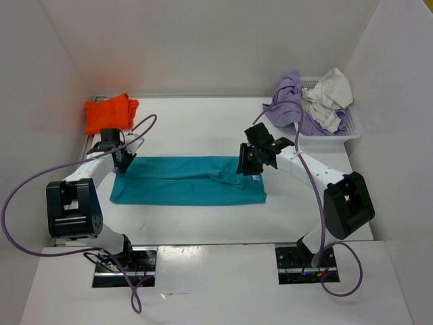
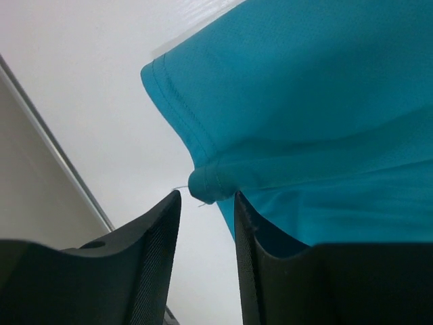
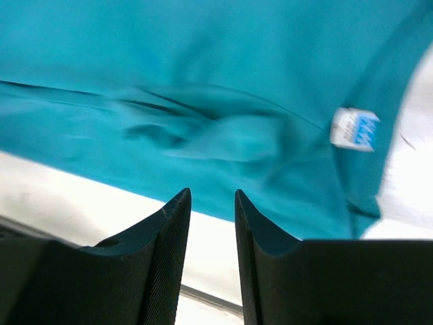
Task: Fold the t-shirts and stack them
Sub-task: Fold the other side of the tshirt into a rectangle
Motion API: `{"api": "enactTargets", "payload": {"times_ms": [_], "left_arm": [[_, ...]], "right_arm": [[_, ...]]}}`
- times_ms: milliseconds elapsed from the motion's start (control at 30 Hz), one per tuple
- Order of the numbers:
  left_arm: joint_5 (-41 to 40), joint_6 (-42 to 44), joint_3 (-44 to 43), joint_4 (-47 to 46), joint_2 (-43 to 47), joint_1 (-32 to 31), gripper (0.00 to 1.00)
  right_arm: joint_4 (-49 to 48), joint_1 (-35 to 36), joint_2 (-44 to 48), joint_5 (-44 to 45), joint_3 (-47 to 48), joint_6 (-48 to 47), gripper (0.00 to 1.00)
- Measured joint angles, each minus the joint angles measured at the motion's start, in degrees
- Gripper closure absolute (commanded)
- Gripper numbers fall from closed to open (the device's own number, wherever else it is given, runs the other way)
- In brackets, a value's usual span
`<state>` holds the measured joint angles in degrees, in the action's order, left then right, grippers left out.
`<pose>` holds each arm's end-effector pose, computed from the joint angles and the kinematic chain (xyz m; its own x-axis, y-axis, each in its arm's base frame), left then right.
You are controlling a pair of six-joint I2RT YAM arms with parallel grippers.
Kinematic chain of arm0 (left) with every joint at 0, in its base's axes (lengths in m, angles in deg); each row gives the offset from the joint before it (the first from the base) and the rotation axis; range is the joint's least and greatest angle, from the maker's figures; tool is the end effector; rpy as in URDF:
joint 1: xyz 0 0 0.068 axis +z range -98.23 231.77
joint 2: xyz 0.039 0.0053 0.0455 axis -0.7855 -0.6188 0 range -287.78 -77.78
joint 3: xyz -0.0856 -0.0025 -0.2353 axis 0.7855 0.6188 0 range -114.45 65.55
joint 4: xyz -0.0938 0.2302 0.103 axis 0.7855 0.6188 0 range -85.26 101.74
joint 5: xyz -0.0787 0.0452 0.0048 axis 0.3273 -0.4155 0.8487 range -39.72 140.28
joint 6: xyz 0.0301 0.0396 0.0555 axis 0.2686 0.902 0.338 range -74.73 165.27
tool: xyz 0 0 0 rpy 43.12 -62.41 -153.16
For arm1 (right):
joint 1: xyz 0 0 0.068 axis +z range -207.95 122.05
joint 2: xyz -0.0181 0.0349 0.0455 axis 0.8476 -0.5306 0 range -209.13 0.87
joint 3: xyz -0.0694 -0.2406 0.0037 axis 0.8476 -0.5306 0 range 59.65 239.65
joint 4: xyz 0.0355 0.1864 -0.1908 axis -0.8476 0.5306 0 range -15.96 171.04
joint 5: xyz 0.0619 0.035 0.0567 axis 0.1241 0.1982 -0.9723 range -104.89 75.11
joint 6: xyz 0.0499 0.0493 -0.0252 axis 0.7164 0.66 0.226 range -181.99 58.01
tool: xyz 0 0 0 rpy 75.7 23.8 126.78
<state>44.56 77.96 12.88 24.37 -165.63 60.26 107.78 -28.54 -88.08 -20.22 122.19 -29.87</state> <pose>0.3264 0.0551 0.1460 -0.7903 0.4254 -0.4409 0.2651 0.8863 0.3798 0.2907 0.1704 0.1772 -0.9212 0.0883 -0.3788 -0.0465 0.9418 0.3328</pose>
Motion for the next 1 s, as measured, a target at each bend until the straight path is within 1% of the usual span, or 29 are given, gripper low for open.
{"api": "enactTargets", "payload": {"times_ms": [67, 100, 167, 200, 267, 300, 333, 400, 433, 467, 567, 633, 800, 900, 1000], "left_arm": [[0.0, 0.2, 0.1, 0.9, 1.3, 0.0, 0.51], [-0.1, 0.3, 0.1, 1.4, 1.8, 0.0, 0.5], [-0.4, 0.3, 0.1, 2.0, 2.6, 0.0, 0.47], [-0.6, 0.3, 0.1, 2.2, 2.9, 0.0, 0.47], [-1.4, 0.3, 0.1, 2.7, 3.2, 0.0, 0.41], [-1.7, 0.3, 0.1, 3.0, 3.4, 0.0, 0.41], [-2.0, 0.3, 0.1, 3.2, 3.6, 0.0, 0.39], [-2.3, 0.3, 0.1, 3.7, 4.2, 0.0, 0.39], [-2.5, 0.3, 0.1, 3.8, 4.6, 0.0, 0.38], [-2.6, 0.4, 0.1, 3.9, 4.9, 0.0, 0.38], [-3.0, 0.3, 0.1, 4.0, 5.2, 0.0, 0.37], [-3.4, 0.3, 0.1, 4.3, 5.2, 0.0, 0.37], [-4.1, 0.2, 0.1, 4.4, 5.2, 0.0, 0.36], [-4.5, 0.1, 0.1, 4.4, 5.2, 0.0, 0.36], [-4.6, 0.0, 0.1, 4.4, 5.2, 0.0, 0.36]], "right_arm": [[0.1, 0.8, 0.9, -0.1, 2.5, -0.1, 0.63], [0.1, 1.3, 0.6, -0.1, 4.5, -0.3, 0.67], [-0.1, 2.0, -1.7, -0.1, 9.8, -0.8, 0.69], [-0.5, 2.3, -3.6, -0.1, 12.3, -1.2, 0.73], [-1.4, 2.7, -8.6, -0.5, 17.5, -2.1, 0.76], [-2.2, 2.9, -11.4, -0.5, 19.4, -2.6, 0.77], [-2.8, 3.0, -14.4, -0.6, 20.8, -3.1, 0.83], [-3.0, 3.4, -19.3, -0.8, 22.2, -3.9, 0.91], [-3.0, 3.6, -21.4, -0.9, 22.3, -4.2, 0.98], [-2.4, 4.0, -23.2, -1.0, 22.3, -4.6, 1.0], [-1.7, 5.7, -25.0, -1.4, 20.8, -4.8, 1.0], [-1.6, 7.4, -23.5, -1.6, 18.6, -4.6, 1.0], [-1.1, 11.1, -16.4, -2.4, 11.9, -2.9, 1.0], [-1.3, 12.0, -13.1, -2.9, 10.0, -1.7, 1.0], [-2.4, 12.3, -12.0, -3.4, 7.0, -0.4, 1.0]]}}
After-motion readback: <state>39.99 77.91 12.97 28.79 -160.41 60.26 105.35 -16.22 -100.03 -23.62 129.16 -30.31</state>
